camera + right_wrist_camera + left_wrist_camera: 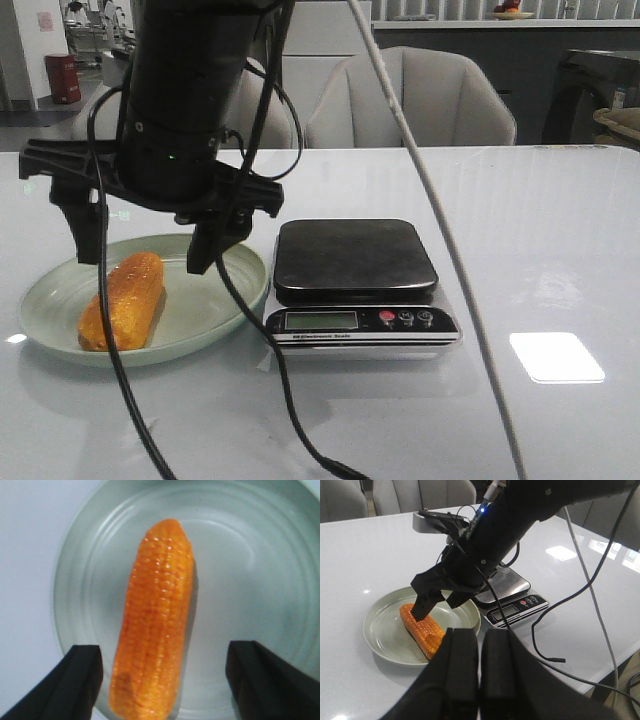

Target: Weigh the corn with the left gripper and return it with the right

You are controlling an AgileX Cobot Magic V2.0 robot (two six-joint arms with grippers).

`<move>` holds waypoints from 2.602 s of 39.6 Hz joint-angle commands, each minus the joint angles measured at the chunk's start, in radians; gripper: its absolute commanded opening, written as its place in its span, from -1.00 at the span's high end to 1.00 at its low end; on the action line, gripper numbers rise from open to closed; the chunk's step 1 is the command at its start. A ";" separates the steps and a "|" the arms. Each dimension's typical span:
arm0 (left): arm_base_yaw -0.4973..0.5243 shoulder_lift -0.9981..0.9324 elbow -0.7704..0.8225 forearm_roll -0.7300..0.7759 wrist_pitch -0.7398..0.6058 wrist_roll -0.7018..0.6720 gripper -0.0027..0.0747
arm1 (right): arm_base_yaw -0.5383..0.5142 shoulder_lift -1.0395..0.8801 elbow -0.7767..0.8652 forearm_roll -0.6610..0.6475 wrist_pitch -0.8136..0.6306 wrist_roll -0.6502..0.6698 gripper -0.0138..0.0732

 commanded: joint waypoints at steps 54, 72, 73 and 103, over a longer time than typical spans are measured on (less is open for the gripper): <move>0.000 0.012 -0.024 0.000 -0.081 0.000 0.64 | -0.205 -1.563 1.155 -0.143 -0.276 -0.438 -0.71; 0.000 0.012 -0.024 0.000 -0.081 0.000 0.64 | -0.205 -2.085 1.526 -0.148 -0.451 -0.438 -0.71; 0.000 0.012 -0.024 0.000 -0.081 0.000 0.64 | -0.205 -2.087 1.535 -0.148 -0.472 -0.438 -0.71; 0.000 0.012 -0.024 0.000 -0.081 0.000 0.64 | -0.205 -2.087 1.568 -0.148 -0.456 -0.438 0.26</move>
